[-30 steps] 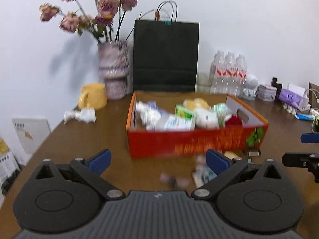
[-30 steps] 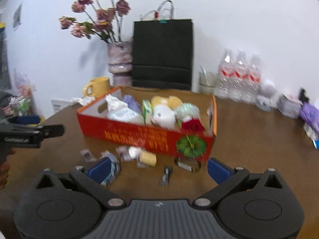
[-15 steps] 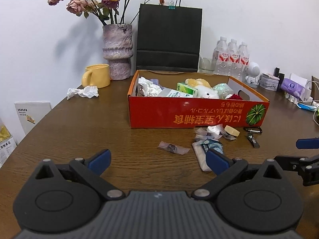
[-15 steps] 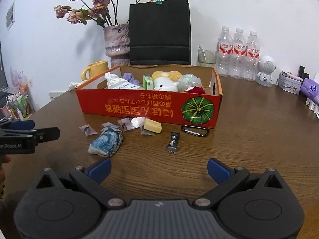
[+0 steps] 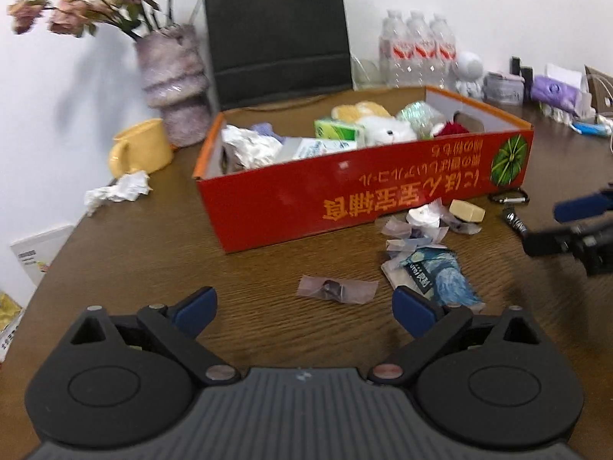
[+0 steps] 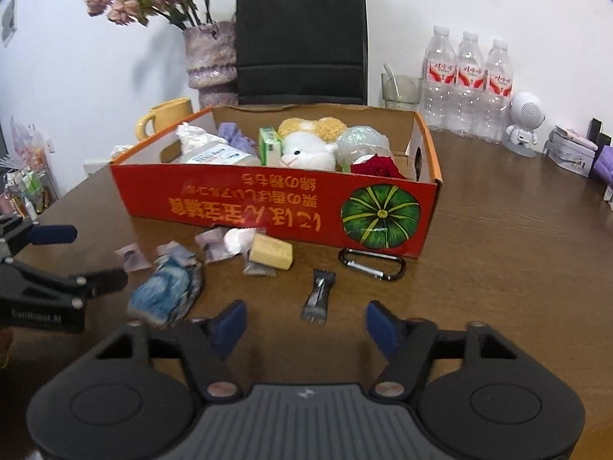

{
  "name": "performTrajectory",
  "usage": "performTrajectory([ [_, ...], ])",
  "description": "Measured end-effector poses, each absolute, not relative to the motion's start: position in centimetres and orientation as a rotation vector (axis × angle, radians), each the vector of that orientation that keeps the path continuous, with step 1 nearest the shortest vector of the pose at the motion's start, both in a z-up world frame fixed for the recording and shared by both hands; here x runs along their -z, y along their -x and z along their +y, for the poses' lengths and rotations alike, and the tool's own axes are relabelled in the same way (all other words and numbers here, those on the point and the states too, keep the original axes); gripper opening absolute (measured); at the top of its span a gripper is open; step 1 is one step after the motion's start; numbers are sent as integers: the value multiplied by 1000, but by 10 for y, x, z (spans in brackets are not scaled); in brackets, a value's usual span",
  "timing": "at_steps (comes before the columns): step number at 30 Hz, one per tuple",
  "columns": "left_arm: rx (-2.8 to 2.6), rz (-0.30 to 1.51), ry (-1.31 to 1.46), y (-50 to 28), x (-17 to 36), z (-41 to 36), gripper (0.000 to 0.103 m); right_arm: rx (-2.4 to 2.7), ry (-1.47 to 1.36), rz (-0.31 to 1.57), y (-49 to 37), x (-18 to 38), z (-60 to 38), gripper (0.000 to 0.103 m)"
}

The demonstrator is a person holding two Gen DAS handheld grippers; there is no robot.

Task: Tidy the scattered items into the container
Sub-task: 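Withdraw both tools from the box toward the remaining scattered items, then grasp clear wrapped candy with left tool while right tool grasps dark snack stick, drop both in box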

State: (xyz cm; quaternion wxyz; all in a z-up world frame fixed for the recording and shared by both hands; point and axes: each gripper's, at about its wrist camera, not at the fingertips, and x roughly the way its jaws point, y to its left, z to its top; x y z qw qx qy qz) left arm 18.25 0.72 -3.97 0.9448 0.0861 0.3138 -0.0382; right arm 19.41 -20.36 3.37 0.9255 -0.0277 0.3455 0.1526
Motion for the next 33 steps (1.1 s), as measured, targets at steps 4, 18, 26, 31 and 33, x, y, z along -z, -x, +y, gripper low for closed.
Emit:
performTrajectory([
  [4,113,673,-159,-195,45,10,83,-307,78,723,-212,-30,-199,49],
  [18,153,673,-70,-189,42,11,33,-348,67,705,-212,-28,-201,8],
  [26,149,568,-55,-165,9,13,33,-357,27,646,-199,-50,-212,8],
  [31,150,463,-65,-185,-45,13,34,-376,2,571,-217,-93,-219,8],
  [33,133,478,-46,-211,-59,11,34,-383,14,565,-237,-108,-214,8],
])
